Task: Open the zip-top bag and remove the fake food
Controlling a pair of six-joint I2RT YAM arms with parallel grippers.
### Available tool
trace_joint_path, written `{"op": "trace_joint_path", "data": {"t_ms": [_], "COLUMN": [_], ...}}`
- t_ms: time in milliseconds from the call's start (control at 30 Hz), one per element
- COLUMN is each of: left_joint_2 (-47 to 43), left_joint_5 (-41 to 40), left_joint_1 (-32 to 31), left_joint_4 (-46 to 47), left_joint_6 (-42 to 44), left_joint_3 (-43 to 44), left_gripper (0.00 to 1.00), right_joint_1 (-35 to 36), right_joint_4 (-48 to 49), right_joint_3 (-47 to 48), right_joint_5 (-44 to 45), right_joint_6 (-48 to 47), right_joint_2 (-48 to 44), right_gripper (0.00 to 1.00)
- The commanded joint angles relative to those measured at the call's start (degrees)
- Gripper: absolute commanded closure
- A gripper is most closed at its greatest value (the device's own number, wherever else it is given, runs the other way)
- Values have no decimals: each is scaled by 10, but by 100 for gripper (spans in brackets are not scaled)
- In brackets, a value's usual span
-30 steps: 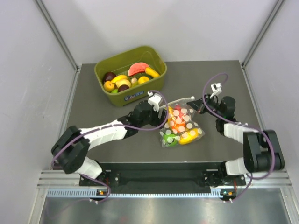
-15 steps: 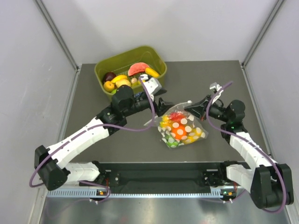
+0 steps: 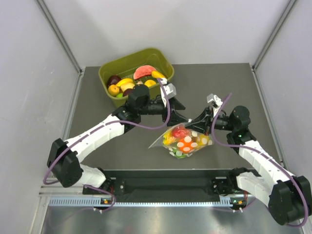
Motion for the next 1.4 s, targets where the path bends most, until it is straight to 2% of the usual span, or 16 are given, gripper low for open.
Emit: {"op": "trace_joint_path", "data": {"t_ms": [0,33,100,200,400,633,733,800,867,1000,1100,1133,1167,1233,1267,1367], "left_joint_2": [7,11,23,33,25,-6,-20,-24,-23,-18,-20,-20,-26,-31,-36,-42], "left_joint_5": [113,138,161,198,194,117,50,9,-22,-25,-16,-15,-15,-12,-10,6], "left_joint_1": [23,26,27,28,28,22,13,4,1,1,1,1,1,1,1,1], "left_joint_4": [94,94,104,102,94,98,100,86,71,51,46,44,43,44,47,62], "left_joint_6": [-67,-72,-86,-95,-85,-65,-44,-26,-14,0,4,5,6,3,0,-10], "left_joint_3": [4,3,1,-3,-23,-52,-62,-61,-56,-52,-53,-54,-55,-56,-57,-61], "left_gripper": [33,38,40,38,34,33,34,36,43,59,75,79,88,96,100,100], "right_joint_1": [10,10,10,10,10,10,10,10,11,10,11,11,10,11,10,11], "right_joint_4": [3,2,1,-7,-22,-26,-26,-26,-27,-37,-67,-75,-84,-84,-84,-81], "right_joint_3": [26,26,26,29,36,38,39,39,40,41,48,51,54,55,57,60], "right_joint_5": [-28,-28,-28,-21,-10,2,2,1,-3,-7,-4,-2,-1,0,2,10], "right_joint_6": [-27,-27,-28,-32,-36,-38,-36,-34,-34,-38,-56,-62,-68,-69,-69,-69], "right_joint_2": [-13,-13,-16,-21,-24,-13,-12,-13,-16,-21,-26,-28,-31,-33,-33,-23], "right_gripper": [100,100,100,100,100,100,100,100,100,99,82,66,60,51,46,39]}}
